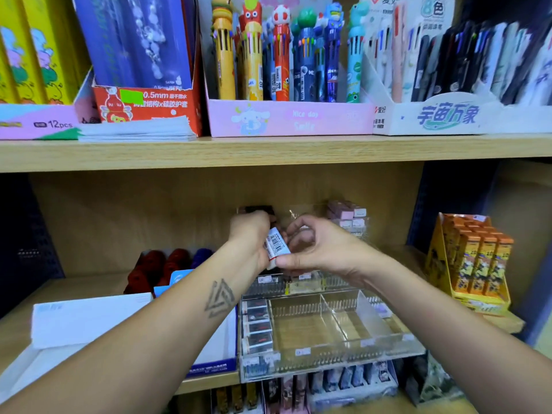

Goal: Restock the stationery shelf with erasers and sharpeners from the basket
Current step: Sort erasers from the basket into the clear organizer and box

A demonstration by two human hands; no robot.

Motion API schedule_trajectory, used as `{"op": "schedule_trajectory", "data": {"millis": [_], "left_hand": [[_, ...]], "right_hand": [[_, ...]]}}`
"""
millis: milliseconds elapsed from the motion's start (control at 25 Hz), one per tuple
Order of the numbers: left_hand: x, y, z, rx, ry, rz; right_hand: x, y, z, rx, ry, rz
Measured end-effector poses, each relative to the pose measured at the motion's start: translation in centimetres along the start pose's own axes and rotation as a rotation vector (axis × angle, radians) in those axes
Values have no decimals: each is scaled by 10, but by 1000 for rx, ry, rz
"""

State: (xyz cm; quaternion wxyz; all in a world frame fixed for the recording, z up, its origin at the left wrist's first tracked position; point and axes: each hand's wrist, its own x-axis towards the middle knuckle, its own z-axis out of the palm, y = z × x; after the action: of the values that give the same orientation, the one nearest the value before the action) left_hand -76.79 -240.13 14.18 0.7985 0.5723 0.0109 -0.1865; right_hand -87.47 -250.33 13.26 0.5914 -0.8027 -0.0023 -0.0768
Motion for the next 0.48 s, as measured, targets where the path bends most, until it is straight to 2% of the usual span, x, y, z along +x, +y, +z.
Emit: {"op": "schedule_trajectory", "data": {"millis": [200,320,480], "left_hand": [[-3,-10,-2,-66,2,-25],[-12,-10,-1,-175,-97,-65],[-16,-16,-4,-156,-257,-52]], "right_hand": [[-2,8,16,138,203,9],[3,13,17,118,321,26],[7,18,11,274,349,39]]}}
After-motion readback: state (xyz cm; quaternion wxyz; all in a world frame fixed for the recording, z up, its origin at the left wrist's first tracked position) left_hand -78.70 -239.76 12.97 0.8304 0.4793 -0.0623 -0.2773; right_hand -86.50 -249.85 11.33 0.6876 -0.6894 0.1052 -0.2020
